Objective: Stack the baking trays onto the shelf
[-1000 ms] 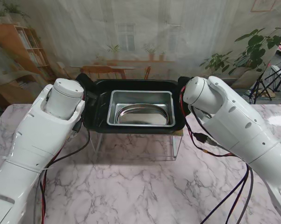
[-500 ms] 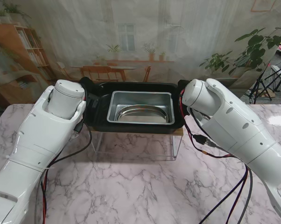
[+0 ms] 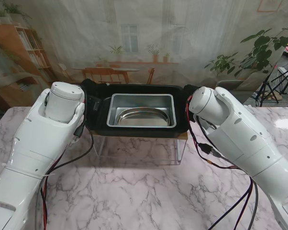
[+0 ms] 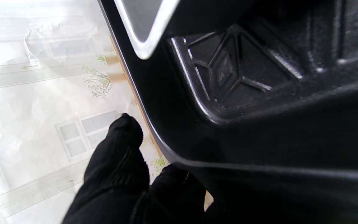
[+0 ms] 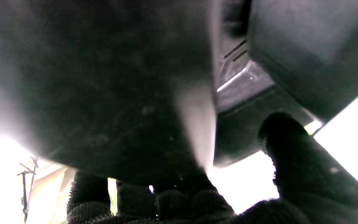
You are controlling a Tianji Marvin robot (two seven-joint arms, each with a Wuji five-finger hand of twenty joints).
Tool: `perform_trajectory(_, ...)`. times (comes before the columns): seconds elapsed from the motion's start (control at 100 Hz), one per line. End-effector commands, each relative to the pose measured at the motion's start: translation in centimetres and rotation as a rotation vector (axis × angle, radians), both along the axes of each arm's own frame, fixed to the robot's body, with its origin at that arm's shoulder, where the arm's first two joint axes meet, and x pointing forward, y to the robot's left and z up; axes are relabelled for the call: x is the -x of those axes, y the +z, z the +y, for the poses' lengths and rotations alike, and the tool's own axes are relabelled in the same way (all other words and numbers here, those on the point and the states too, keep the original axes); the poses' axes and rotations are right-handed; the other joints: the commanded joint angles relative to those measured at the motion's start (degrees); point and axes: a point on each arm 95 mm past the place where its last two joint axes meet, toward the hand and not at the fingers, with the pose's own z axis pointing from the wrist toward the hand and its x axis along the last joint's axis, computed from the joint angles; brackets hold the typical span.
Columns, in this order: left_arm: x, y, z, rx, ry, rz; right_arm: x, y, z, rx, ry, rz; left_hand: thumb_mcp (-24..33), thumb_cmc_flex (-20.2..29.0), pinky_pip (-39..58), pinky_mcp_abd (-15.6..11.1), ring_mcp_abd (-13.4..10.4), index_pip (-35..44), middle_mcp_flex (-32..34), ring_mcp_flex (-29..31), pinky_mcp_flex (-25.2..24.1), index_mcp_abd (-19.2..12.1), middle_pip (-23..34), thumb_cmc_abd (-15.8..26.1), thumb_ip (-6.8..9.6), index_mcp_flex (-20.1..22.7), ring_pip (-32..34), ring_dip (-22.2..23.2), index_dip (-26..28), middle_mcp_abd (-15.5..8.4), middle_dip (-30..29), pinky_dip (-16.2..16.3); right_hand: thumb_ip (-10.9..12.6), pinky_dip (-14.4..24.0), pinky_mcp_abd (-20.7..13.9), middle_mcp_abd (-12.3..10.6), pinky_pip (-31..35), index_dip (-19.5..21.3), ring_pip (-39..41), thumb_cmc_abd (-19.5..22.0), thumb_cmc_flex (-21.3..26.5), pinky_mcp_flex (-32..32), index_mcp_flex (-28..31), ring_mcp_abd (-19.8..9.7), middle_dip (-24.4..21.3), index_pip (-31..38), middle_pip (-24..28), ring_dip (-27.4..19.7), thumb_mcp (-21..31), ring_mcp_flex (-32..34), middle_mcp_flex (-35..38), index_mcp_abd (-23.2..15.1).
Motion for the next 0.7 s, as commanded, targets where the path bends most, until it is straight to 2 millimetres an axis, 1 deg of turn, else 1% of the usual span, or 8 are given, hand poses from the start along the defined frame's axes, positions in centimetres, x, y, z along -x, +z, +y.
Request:
perform_trajectory(0.0, 0.1, 1.4, -0.6, 0.02, -0.033, -0.044, 0.5, 0.3, 1.0, -0.021, 0.026, -0.032, -1.1, -1.9, -3.9, -2.5, -2.2, 1.9, -3.2, -1.9, -2.0, -14.0, -1.3, 1.3, 0.82, -1.2, -2.4, -0.9, -0.1, -3.6, -1.2, -1.4, 0.5, -0.5, -1.1, -1.3, -2.4, 1.1, -4.7, 1.6, -2.9, -2.1, -0.1, -1.0, -1.3, 0.6, -2.0, -1.5, -1.9, -2.1, -2.3, -12.4)
perform_trajectory(0.07, 0.1, 1.6, -0.2, 0.018, -0.024, -0.061, 0.7, 0.7, 0.6, -0.043, 0.021, -0.057, -1.2, -2.8, -9.1, -2.8, -3.1, 1.7, -3.8, -2.9, -2.4, -15.0, -2.1, 1.3, 0.69, -1.8, -3.8, -1.1, -0.4, -4.8, -1.5, -1.8, 0.5, -0.9, -1.2, -1.7, -4.5, 1.1, -6.8, 2.0, -3.3, -3.2, -0.6, -1.1, -2.2, 0.5, -3.0, -2.6, -2.8, -2.9, -2.8, -13.1)
perform_trajectory(0.23, 0.0, 1.9, 0.6, 0.004, -0.006, -0.093, 1.0, 1.3, 0.0, -0.073, 0.015, -0.1, -1.3, -5.6, -26.5, -6.5, -5.7, 0.1, -5.9, -5.0, -2.3, -17.4, -3.8, 1.1, 0.29, -3.7, -6.6, -2.2, -2.4, -7.8, -2.9, -2.5, 0.3, -2.2, -1.7, -3.9, -10.4, 0.2, -13.1, 3.0, -4.4, -6.0, -2.8, -2.1, -5.2, -0.8, -6.0, -6.0, -5.1, -5.8, -4.0, -15.0)
perform_trajectory(0.5, -0.6, 1.8, 1.2, -0.01, 0.034, -0.126, 1.1, 1.3, -0.3, -0.084, 0.009, -0.118, -1.5, -7.7, -31.5, -9.0, -8.7, -0.8, -8.2, -6.1, -1.6, -18.7, -2.8, 0.7, -0.08, -4.2, -8.0, -3.5, -4.2, -11.6, -4.3, -2.7, 0.4, -3.5, -2.0, -8.4, -15.7, -3.8, -20.2, 4.3, -4.7, -7.7, -10.0, -3.8, -9.0, -3.9, -13.1, -10.1, -8.0, -9.1, -8.8, -18.8)
perform_trajectory(0.55, -0.6, 1.8, 1.4, -0.008, 0.037, -0.132, 1.2, 1.3, -0.4, -0.087, 0.008, -0.131, -1.5, -7.9, -32.0, -10.2, -9.4, -0.7, -8.3, -6.3, -1.4, -18.8, -2.8, 0.8, -0.11, -4.3, -8.1, -3.6, -4.3, -11.9, -4.6, -2.9, 0.5, -3.6, -2.5, -9.0, -16.5, -5.0, -20.9, 4.3, -4.6, -8.0, -10.5, -4.2, -9.7, -4.2, -14.5, -10.5, -8.4, -9.7, -8.8, -19.2)
perform_trajectory(0.62, -0.5, 2.1, 1.7, -0.004, 0.044, -0.149, 1.3, 1.5, -0.7, -0.089, 0.009, -0.147, -1.4, -7.9, -32.6, -10.5, -9.3, -0.4, -7.9, -6.1, -1.2, -18.4, -2.5, 1.0, -0.12, -3.9, -8.0, -3.6, -4.3, -11.7, -4.6, -3.5, 0.5, -3.6, -2.8, -9.2, -17.0, -5.5, -21.2, 4.4, -4.6, -8.5, -10.4, -4.3, -9.9, -4.3, -15.0, -10.7, -8.6, -9.8, -8.6, -19.1)
perform_trajectory(0.63, -0.4, 2.1, 1.8, -0.003, 0.045, -0.153, 1.4, 1.5, -0.7, -0.09, 0.009, -0.15, -1.4, -7.9, -32.6, -10.4, -9.3, -0.2, -7.8, -6.1, -1.2, -18.3, -2.3, 1.1, -0.12, -3.7, -8.0, -3.6, -4.2, -11.5, -4.6, -3.5, 0.6, -3.5, -2.8, -9.3, -17.3, -5.7, -21.4, 4.4, -4.5, -8.5, -10.4, -4.3, -10.6, -4.2, -16.5, -10.6, -8.7, -9.7, -8.6, -19.1)
perform_trajectory(0.69, -0.2, 2.5, 2.2, 0.011, 0.055, -0.179, 1.6, 1.8, -1.1, -0.095, 0.014, -0.164, -1.3, -6.9, -32.7, -9.0, -8.1, 2.1, -6.4, -5.2, -1.1, -16.4, 0.2, 2.0, -0.14, -1.6, -7.1, -2.8, -2.9, -9.8, -3.2, -3.4, 0.7, -2.9, -3.0, -9.4, -18.3, -6.3, -21.6, 4.3, -4.3, -8.7, -10.3, -4.7, -10.4, -2.7, -16.8, -10.2, -9.0, -9.4, -8.5, -19.1)
